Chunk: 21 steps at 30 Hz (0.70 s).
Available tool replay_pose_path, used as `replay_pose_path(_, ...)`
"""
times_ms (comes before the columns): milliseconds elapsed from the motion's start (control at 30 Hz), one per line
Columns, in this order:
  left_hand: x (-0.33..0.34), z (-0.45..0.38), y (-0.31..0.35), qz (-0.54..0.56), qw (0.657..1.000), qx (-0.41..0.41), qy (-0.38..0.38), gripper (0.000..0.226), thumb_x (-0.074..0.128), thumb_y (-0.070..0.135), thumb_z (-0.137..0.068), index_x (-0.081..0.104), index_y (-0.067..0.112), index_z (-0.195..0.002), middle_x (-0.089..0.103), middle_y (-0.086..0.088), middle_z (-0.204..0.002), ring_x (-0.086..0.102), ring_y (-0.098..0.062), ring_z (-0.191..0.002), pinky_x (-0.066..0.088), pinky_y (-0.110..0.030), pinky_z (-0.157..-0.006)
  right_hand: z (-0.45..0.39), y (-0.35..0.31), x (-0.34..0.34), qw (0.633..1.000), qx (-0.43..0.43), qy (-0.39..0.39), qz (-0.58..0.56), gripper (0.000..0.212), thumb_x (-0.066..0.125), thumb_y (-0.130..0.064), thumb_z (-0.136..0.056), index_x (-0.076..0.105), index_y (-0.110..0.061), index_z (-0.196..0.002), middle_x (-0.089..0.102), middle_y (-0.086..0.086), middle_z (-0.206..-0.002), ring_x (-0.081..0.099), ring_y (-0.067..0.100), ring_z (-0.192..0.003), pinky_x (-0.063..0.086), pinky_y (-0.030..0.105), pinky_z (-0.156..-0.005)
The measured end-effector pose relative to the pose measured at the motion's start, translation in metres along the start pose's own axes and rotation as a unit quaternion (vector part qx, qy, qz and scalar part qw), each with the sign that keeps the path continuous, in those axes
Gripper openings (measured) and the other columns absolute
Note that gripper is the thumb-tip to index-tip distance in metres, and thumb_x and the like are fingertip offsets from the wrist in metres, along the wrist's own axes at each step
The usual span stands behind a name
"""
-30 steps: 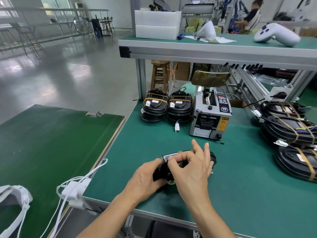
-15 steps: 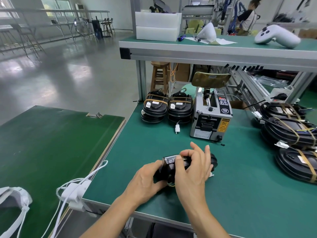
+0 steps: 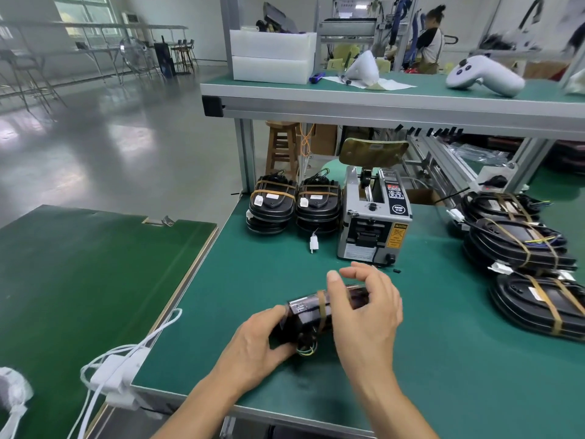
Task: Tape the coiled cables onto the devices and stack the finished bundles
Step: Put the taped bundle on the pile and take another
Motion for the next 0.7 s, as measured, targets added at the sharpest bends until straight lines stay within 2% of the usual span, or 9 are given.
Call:
replay_pose_path(67,0.0,0.001,0.001,0.002,1.0,0.005,0.001,0.052,0.067,0.047,-0.082,0.067,0.023,-0.128,0.072,0.014,-0.108,0.065,-0.011,-0.1,0.055,-0.036,-0.094,-0.034,0.007,-0.012,0.999,0.015,0.021,-0.034,0.004,0.069,-0.037,-0.09,0.069,-0.034,-0.087,0.07,-0.019,-0.096,0.062,-0.001,-0.098,0.048,0.04,-0.102)
replay_pose_path(167,0.0,0.0,0.0,0.006,1.0,0.005,-0.001,0.045,0.071,0.046,-0.083,0.068,0.023,-0.121,0.07,0.015,-0.101,0.065,-0.01,-0.095,0.056,-0.036,-0.09,-0.093,0.035,-0.011,0.993,0.116,-0.001,-0.036,0.014,0.068,-0.019,-0.09,0.075,-0.027,-0.08,0.073,-0.013,-0.078,0.066,0.009,-0.08,0.049,0.025,-0.075)
replay_pose_path(233,0.0,0.001,-0.001,0.006,1.0,0.003,0.001,0.038,0.073,0.047,-0.082,0.067,0.025,-0.113,0.067,0.016,-0.096,0.063,-0.009,-0.09,0.055,-0.034,-0.085,-0.123,0.057,-0.004,0.984,0.178,-0.011,-0.026,0.015,0.065,-0.014,-0.087,0.077,-0.011,-0.08,0.07,-0.004,-0.073,0.058,0.017,-0.074,0.046,0.027,-0.072)
replay_pose_path(333,0.001,0.001,-0.002,0.002,1.0,0.009,0.005,0.029,0.077,0.045,-0.082,0.061,0.031,-0.102,0.062,0.017,-0.091,0.059,-0.005,-0.084,0.052,-0.026,-0.077,-0.148,0.077,0.007,0.974,0.225,0.007,-0.016,0.02,0.059,-0.009,-0.08,0.07,0.008,-0.082,0.052,0.007,-0.067,0.045,0.017,-0.071,0.04,0.03,-0.066)
replay_pose_path(400,0.001,0.001,-0.002,-0.006,1.0,0.014,0.006,0.029,0.079,0.043,-0.083,0.057,0.034,-0.099,0.059,0.019,-0.089,0.056,-0.005,-0.081,0.048,-0.021,-0.074,-0.157,0.079,0.013,0.971,0.236,0.022,-0.008,0.02,0.059,-0.01,-0.077,0.071,0.006,-0.08,0.05,0.006,-0.066,0.045,0.018,-0.07,0.044,0.032,-0.066)
replay_pose_path(500,0.002,0.001,-0.003,-0.011,1.0,0.016,0.009,0.032,0.08,0.042,-0.082,0.053,0.037,-0.097,0.058,0.02,-0.088,0.055,-0.003,-0.08,0.046,-0.019,-0.072,-0.164,0.08,0.02,0.965,0.258,0.045,-0.024,0.014,0.065,-0.012,-0.077,0.075,-0.005,-0.071,0.071,0.008,-0.068,0.065,0.031,-0.072,0.056,0.039,-0.08)
replay_pose_path(567,0.002,0.002,-0.003,-0.007,1.0,0.015,0.009,0.031,0.08,0.043,-0.082,0.054,0.038,-0.098,0.059,0.019,-0.089,0.055,-0.003,-0.08,0.046,-0.019,-0.073,-0.167,0.083,0.024,0.957,0.279,0.058,-0.045,0.01,0.069,-0.012,-0.079,0.076,-0.012,-0.07,0.076,0.01,-0.078,0.074,0.03,-0.082,0.059,0.036,-0.073)
replay_pose_path(633,0.002,0.002,-0.003,0.001,1.0,0.011,0.01,0.029,0.079,0.045,-0.081,0.058,0.035,-0.099,0.061,0.017,-0.089,0.057,-0.004,-0.081,0.05,-0.023,-0.075,-0.17,0.086,0.028,0.95,0.299,0.069,-0.056,0.005,0.072,-0.011,-0.079,0.077,-0.011,-0.076,0.077,0.011,-0.082,0.075,0.031,-0.085,0.055,0.032,-0.068)
replay_pose_path(700,0.002,0.002,-0.003,0.004,1.0,0.008,0.01,0.031,0.077,0.047,-0.081,0.063,0.03,-0.102,0.063,0.014,-0.09,0.059,-0.008,-0.083,0.054,-0.031,-0.08,-0.173,0.089,0.03,0.942,0.319,0.074,-0.067,0.009,0.075,-0.012,-0.08,0.078,-0.006,-0.086,0.078,0.013,-0.087,0.075,0.031,-0.088,0.059,0.035,-0.075)
Point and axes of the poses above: each hand's wrist, its own z-axis away from the middle knuckle, its own x-axis out of the palm, y = z × x, the point moved 5 cm from there along -z, towards the middle knuckle
